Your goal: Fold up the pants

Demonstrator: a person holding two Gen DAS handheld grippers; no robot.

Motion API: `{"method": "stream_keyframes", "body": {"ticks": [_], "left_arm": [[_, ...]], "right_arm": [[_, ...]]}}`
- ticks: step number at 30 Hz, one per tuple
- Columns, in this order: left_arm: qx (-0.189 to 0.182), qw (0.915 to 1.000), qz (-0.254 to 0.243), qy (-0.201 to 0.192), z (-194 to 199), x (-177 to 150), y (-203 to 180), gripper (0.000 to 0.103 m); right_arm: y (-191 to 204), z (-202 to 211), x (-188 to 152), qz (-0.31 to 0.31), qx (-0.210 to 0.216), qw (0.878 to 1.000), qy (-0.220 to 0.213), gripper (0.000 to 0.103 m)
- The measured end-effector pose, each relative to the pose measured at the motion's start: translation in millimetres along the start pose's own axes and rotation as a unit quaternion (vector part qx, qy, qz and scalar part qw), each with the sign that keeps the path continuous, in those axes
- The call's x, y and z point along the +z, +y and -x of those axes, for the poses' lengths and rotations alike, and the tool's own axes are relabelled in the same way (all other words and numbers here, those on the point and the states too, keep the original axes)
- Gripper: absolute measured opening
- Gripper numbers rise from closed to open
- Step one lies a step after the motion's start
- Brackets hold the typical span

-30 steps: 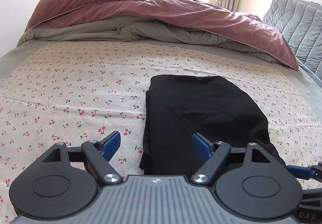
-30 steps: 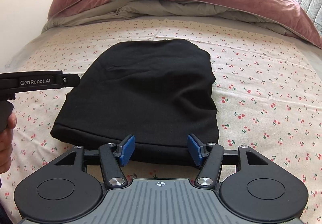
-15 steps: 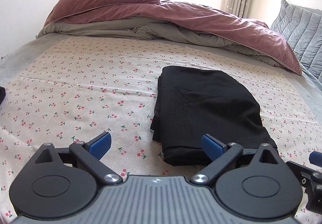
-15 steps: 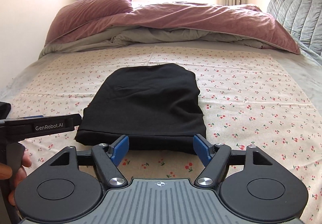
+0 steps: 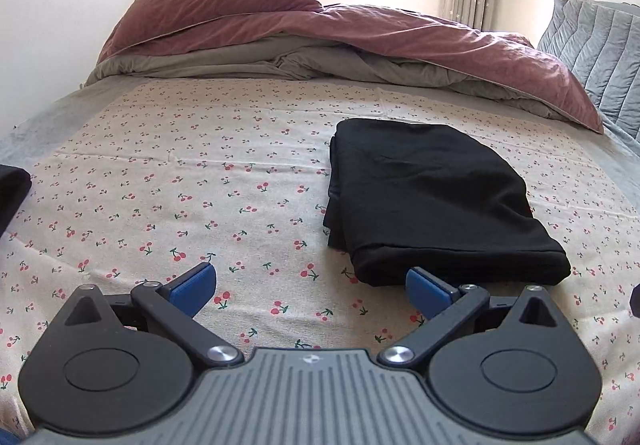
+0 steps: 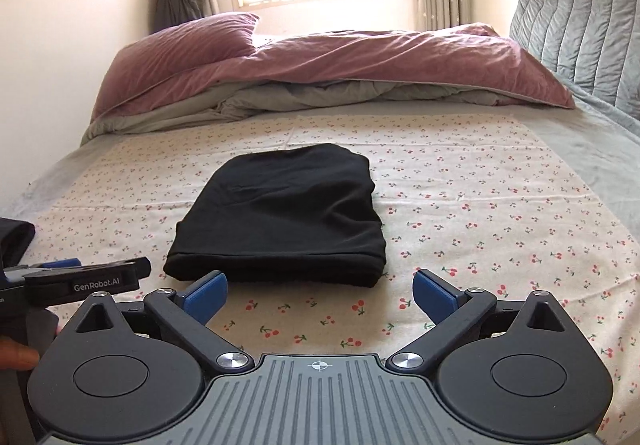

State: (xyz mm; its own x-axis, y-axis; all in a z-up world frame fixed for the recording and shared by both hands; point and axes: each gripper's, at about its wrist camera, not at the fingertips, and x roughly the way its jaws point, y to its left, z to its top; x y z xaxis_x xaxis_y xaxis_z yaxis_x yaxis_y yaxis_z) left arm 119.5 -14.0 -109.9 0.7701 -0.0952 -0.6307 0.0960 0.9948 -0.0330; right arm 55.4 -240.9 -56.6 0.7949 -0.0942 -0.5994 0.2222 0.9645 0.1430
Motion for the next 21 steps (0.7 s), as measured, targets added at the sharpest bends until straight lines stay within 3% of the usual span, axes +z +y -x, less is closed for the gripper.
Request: {"method": "stream_keyframes", "body": {"ticks": [3,9,15,21], "left_arm": [[-0.007,1.0,0.002,-0.001,0,0,-4,0.103],[-0.012,0.9997,-0.015,0.015,0,-3,-23,0.103],[-0.007,0.9986,-0.044,0.031,3,-12,-40,0.103],[-0.002,0.9983,-0.049,0.03,3,-14,-42,0.103]], "right_arm": [[-5,-12,-8,0.002,-0.017,1.0,0.026,0.1],[-9,-4,-10,0.005,0.0,1.0,0.015,0.1],[-9,-8,-16,0.015,-0.036,0.999,0.021,0.1],[-10,-7,-16,0.012,-0.035,0.999,0.021,0.1]]}}
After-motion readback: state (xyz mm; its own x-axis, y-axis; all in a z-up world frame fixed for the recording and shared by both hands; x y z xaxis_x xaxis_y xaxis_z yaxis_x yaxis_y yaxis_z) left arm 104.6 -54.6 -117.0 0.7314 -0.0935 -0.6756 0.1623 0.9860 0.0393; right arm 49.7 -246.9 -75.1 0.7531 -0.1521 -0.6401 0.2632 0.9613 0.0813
